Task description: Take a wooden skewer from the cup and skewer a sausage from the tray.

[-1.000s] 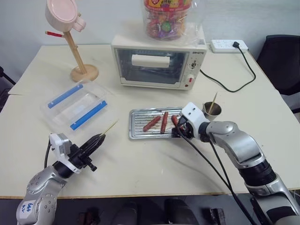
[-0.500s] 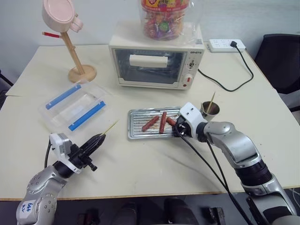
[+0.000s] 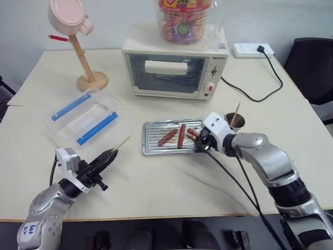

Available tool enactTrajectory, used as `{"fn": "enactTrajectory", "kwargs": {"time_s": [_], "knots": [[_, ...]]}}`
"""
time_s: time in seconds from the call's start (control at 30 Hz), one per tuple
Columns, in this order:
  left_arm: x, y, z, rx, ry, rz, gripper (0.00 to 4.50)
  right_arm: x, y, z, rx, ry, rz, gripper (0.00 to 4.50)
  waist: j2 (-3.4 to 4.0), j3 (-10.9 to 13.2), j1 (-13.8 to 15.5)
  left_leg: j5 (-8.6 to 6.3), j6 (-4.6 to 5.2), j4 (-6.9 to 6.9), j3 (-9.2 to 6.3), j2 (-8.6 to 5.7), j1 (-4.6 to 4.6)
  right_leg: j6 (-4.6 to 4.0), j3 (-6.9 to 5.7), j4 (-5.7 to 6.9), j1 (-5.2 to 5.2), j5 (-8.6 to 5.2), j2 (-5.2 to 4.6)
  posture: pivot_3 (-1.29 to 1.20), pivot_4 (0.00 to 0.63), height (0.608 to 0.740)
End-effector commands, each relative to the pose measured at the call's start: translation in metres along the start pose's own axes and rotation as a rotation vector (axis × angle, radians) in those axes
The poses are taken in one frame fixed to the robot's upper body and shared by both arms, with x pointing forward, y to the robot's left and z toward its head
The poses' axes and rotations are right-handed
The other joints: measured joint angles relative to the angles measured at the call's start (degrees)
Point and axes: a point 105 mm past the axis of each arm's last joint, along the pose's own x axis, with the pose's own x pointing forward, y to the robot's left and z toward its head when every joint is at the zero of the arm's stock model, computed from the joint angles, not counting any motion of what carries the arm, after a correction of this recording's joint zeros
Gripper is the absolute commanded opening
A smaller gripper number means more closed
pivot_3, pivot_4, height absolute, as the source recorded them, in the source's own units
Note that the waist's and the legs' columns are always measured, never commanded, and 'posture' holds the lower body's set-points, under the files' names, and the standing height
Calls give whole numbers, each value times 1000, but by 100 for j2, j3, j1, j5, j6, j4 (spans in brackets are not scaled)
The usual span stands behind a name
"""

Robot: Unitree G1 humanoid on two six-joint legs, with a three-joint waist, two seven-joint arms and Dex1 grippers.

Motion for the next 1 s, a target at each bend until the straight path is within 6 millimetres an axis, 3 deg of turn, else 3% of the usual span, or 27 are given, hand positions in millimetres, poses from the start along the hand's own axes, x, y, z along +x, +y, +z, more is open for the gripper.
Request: {"fn": "enactTrajectory", "kwargs": {"time_s": [0.03,0.2,0.33,0.53,1.0], "knots": [[5,-20,10,98,55,-172,0,-35,18,37,-215,-144,206,515,0,0,-7,0,0,4,1,-1,-16,0,1,8,-16,0,0,0,150,740],[10,-41,7,161,171,-388,0,-56,46,28,-291,-137,493,515,-1,0,-30,1,0,-4,5,3,-18,0,3,8,-21,0,1,0,150,740],[26,-53,12,193,190,-523,0,-57,58,25,-305,-124,611,515,1,2,-9,2,1,1,6,2,-20,0,4,11,-23,0,-1,0,150,740],[38,-59,12,196,191,-590,0,-54,67,31,-305,-139,660,515,1,2,-21,2,0,1,6,2,-22,0,4,10,-27,0,0,0,150,740],[40,-64,10,181,194,-618,0,-50,73,37,-294,-156,657,515,1,2,-1,2,0,8,5,1,-24,0,4,16,-29,0,-1,0,150,740]]}}
